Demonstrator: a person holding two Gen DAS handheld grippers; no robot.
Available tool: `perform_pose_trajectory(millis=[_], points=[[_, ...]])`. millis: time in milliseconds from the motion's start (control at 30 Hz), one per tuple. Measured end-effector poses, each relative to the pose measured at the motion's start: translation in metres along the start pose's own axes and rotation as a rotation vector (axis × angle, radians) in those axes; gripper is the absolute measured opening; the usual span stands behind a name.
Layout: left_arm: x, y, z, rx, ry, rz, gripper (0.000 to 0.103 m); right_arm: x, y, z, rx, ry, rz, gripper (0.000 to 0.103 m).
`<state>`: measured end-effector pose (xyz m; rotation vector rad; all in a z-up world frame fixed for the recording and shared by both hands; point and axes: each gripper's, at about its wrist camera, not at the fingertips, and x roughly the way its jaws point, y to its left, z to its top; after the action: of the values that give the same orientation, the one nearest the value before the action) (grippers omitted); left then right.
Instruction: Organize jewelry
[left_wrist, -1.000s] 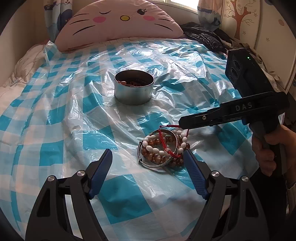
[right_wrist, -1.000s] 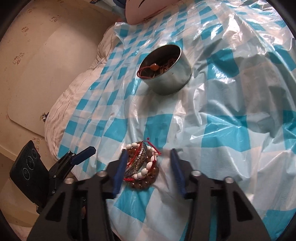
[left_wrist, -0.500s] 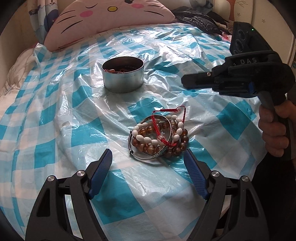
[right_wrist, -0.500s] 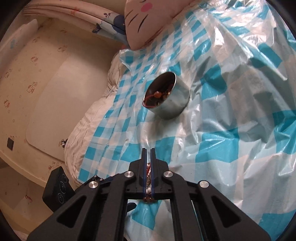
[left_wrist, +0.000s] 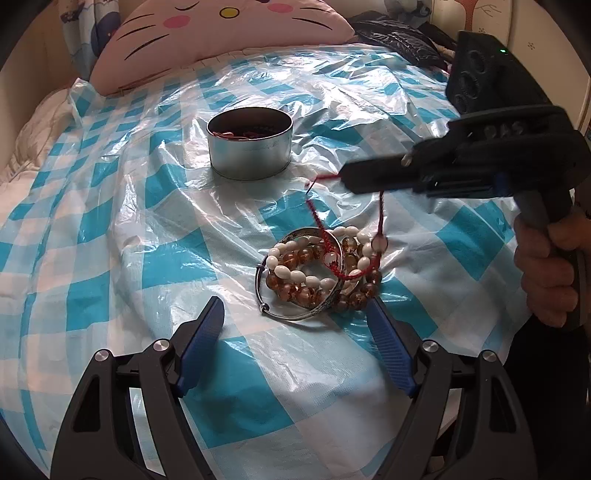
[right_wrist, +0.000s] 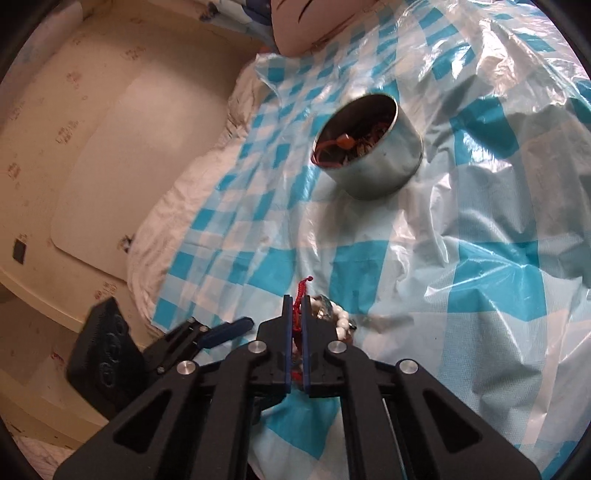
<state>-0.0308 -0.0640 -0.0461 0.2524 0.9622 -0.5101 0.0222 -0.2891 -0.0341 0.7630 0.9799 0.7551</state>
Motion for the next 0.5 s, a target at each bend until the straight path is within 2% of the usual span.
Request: perform_pose_trajectory(millis=[67,100,200,367,500], points=[[0.002,0.001,0.001,-0.007,0.004,-0.004,0.076,-0.022,0.004,0.001,-0.002,-0.106,0.093,0.005],[0.003,0.002,0.002,-0.011,0.007,-0.004,0.076,-0.030,0.005,0.000,0.003,-0.142,0.112,0.005],[0.010,0.001,0.004,-0.014,0.022,-0.005,0.076,-0.040,-0.001,-0.001,0.027,-0.194,0.109,0.005],[0.015,-0.002,0.010,-0.018,-0.012,0.012,0.074,-0.037,-0.010,0.003,0.061,-0.172,0.087,0.005],[0.014,0.019,0.017,-0.136,-0.050,0.026,0.070,-0.031,-0.007,0.003,0.044,-0.150,0.055,0.005]])
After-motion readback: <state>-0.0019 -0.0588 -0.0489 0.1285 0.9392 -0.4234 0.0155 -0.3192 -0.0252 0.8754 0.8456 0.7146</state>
